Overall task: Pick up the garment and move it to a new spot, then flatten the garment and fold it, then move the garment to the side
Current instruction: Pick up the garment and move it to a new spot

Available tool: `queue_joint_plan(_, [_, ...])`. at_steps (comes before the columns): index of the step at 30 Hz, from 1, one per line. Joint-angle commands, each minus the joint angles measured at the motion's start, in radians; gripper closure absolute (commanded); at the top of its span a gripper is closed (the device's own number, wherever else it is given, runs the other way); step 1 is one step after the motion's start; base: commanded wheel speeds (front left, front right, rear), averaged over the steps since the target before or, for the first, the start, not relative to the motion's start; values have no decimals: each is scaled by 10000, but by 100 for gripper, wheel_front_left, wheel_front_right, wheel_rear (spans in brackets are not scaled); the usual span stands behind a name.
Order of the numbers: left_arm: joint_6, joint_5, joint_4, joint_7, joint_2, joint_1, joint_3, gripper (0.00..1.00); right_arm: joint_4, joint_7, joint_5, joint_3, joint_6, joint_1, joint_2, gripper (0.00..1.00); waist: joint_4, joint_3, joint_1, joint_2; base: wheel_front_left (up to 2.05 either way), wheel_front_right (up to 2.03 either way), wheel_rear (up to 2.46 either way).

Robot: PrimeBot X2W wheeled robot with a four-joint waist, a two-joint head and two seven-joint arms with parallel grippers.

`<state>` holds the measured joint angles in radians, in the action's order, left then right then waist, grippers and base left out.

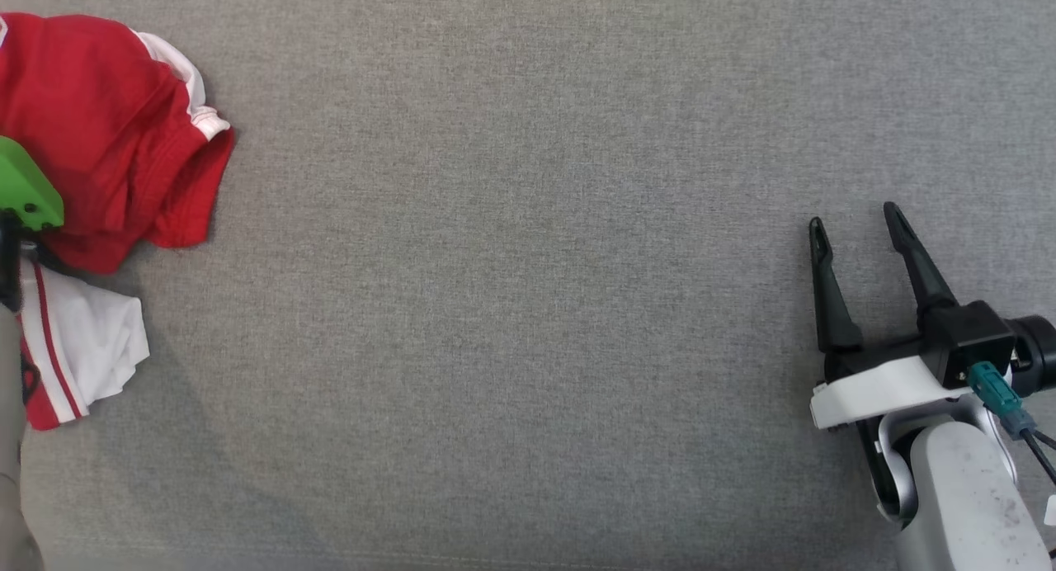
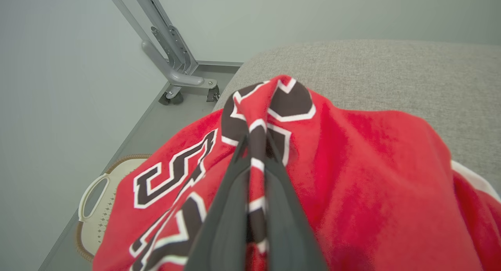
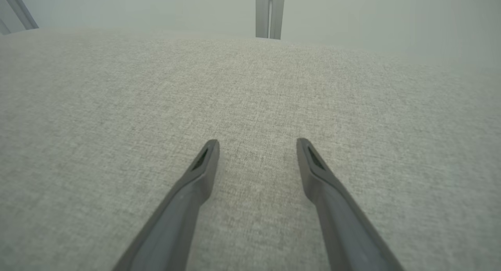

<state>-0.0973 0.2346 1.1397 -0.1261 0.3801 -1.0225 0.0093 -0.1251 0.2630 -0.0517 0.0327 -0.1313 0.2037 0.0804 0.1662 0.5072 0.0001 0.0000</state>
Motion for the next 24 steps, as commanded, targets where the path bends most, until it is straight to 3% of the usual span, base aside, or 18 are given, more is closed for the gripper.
queue_joint_plan(1, [-51,-106,-84,-218,185,-132,-64,100,-128,28,113,29,10,-256,-46,0,67,-629,-1,0,0,0,0])
queue_joint_plan(7, [-271,202,-951,-811,27,-280,-303,100,-337,29,322,11,12,-944,-196,0,147,-2013,-1,0,0,0,0])
queue_joint_plan(11, [-333,788,-2350,-383,-430,19,-992,100,-444,29,450,46,12,-1514,-266,0,157,-2873,-1,0,0,0,0])
queue_joint_plan(14, [-335,1941,-4275,508,-589,675,-2009,100,-481,29,554,110,12,-1940,-274,0,72,-3472,-1,0,0,0,0])
queue_joint_plan(17, [-331,3325,-6712,1687,-216,1493,-2645,100,-504,29,716,103,12,-2218,-295,0,-128,-3918,-1,0,0,0,0])
queue_joint_plan(24, [-296,5909,-11567,4038,145,3295,-2912,100,-600,29,988,-111,10,-2573,-294,0,-866,-4427,-1,0,0,0,0])
